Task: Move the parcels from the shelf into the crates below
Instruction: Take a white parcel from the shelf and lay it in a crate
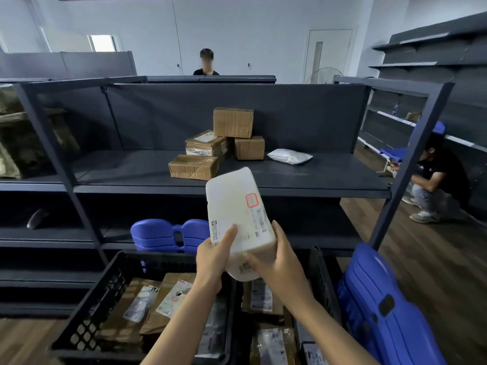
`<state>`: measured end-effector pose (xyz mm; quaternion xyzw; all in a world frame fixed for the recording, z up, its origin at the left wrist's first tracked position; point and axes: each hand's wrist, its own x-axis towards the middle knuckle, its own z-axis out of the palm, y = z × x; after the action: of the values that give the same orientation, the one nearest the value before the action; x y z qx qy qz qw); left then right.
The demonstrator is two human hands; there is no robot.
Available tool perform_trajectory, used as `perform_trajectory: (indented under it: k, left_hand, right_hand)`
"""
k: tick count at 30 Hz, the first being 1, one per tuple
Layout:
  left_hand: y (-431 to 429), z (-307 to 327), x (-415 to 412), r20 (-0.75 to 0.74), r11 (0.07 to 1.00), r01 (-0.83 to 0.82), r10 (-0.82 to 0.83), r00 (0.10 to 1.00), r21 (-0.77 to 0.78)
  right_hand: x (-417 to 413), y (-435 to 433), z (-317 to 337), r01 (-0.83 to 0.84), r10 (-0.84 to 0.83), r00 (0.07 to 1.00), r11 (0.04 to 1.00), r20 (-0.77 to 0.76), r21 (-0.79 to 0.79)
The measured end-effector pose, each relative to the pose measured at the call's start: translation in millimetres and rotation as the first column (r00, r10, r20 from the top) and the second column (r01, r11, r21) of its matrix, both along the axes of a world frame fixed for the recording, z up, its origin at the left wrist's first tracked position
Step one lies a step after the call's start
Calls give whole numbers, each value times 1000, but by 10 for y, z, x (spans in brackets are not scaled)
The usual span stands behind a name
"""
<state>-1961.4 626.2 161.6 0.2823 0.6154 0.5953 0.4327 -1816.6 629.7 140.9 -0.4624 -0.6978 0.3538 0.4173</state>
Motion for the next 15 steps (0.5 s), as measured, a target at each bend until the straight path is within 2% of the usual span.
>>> perform_trajectory:
  k: [5, 7, 12, 15]
  left_hand:
    - [-34, 25, 157, 152, 993, -100, 89, 984, 69]
    - [-77, 40, 250, 181, 989, -117, 100, 978, 87]
    - [-153, -27, 402, 167, 989, -93, 74, 983, 113]
    - [-213, -67, 426, 116, 994, -60, 49, 992, 92]
  right_hand:
    - [-158, -95, -90, 128, -151, 980, 977, 133, 170]
    - [-205, -94, -111, 174, -194, 975, 969, 108, 174]
    - [-180, -94, -174, 230, -251, 965, 947, 71, 224]
    - [-101, -77, -189, 219, -227, 973, 961, 31, 170]
